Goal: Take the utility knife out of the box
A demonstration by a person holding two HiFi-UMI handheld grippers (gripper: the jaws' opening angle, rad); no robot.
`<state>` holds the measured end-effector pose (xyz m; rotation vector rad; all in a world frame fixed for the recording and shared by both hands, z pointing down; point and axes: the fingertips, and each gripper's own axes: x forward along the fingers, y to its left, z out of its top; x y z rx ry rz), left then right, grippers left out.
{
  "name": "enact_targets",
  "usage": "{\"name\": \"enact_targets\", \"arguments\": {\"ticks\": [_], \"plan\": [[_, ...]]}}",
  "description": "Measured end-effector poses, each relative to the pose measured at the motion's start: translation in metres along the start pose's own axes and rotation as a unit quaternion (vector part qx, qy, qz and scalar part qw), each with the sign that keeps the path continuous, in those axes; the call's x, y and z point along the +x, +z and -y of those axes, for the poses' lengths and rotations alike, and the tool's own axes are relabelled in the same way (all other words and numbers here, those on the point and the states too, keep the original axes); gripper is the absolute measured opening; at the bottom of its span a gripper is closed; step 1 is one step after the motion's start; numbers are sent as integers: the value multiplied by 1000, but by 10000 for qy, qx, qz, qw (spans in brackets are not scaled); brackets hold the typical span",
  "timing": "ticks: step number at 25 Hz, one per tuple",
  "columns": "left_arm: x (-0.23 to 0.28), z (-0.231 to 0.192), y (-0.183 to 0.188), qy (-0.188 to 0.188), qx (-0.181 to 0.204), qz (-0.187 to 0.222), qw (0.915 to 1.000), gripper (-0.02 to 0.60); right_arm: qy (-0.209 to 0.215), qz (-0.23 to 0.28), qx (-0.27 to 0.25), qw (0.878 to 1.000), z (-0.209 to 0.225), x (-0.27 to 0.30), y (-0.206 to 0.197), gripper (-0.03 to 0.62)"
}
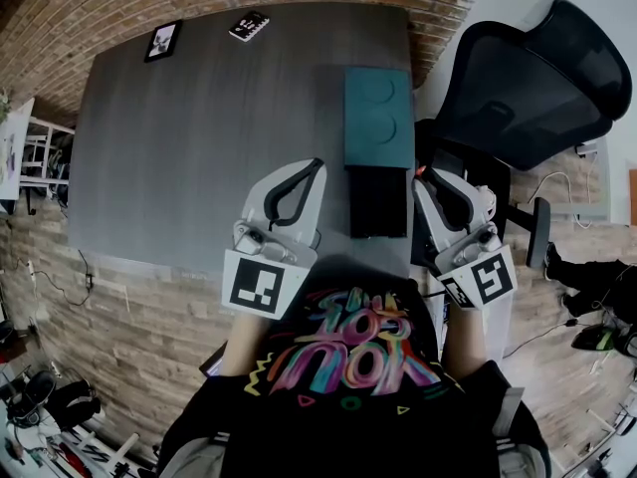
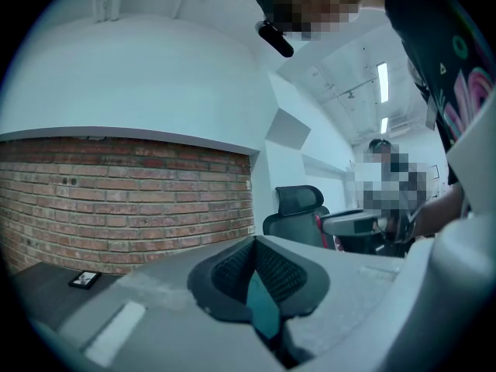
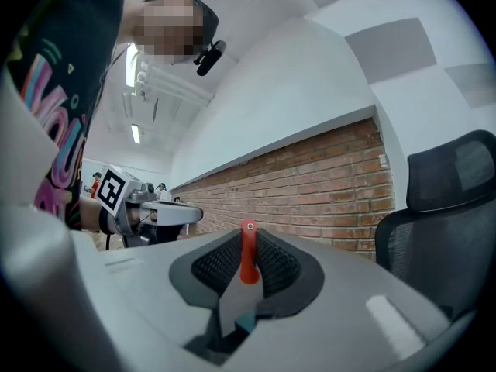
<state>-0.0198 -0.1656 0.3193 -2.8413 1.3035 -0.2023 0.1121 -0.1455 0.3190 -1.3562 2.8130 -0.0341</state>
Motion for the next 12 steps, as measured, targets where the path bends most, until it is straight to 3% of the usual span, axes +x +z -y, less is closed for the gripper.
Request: {"name": "enact_targets", "arguments": {"ticks": [12], "plan": [[-4, 6, -2, 84, -66, -30, 9999, 0, -19, 59, -7, 10000, 1, -6, 1, 55]]}}
